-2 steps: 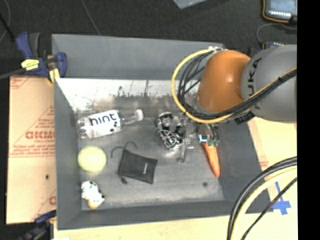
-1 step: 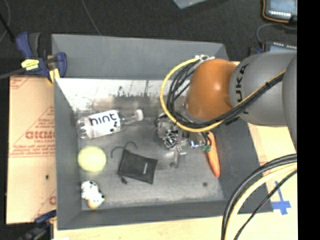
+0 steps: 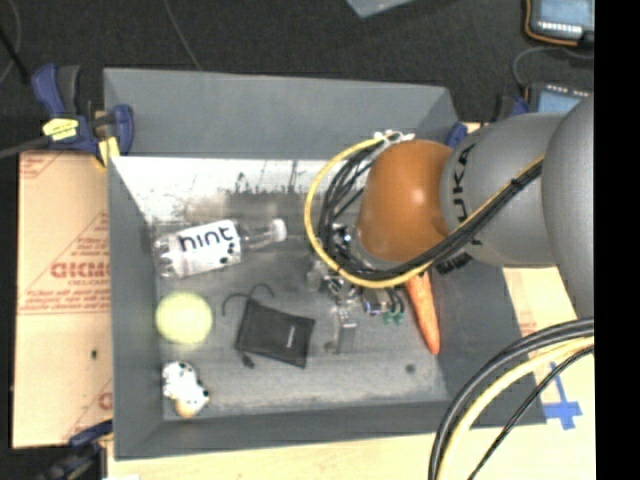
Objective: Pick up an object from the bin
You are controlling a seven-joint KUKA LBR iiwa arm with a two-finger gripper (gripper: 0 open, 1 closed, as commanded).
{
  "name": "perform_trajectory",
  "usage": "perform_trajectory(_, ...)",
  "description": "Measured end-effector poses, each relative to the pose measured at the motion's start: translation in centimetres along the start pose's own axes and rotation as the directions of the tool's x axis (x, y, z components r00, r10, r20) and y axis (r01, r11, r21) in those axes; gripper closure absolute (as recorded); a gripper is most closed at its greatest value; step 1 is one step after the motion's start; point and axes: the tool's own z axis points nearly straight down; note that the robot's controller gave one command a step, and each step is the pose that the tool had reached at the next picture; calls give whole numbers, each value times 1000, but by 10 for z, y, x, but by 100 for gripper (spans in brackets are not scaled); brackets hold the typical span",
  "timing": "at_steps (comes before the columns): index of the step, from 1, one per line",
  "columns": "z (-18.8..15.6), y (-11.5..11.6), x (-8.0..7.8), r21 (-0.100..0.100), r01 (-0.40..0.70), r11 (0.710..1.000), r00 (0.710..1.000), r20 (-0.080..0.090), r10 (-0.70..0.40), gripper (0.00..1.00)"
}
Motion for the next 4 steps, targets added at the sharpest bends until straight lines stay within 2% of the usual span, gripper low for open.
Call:
perform_trajectory(1,21,9,7,0,3,1000,1000,4,-3,0)
perform_trajectory(2,36,36,8,0,-38,999,999,1,38,0)
perform_trajectory(3,39,52,8,1,58,998,998,1,-58,0)
perform_trajectory(4,39,104,-8,-1,-19,1000,1000,6,19,100)
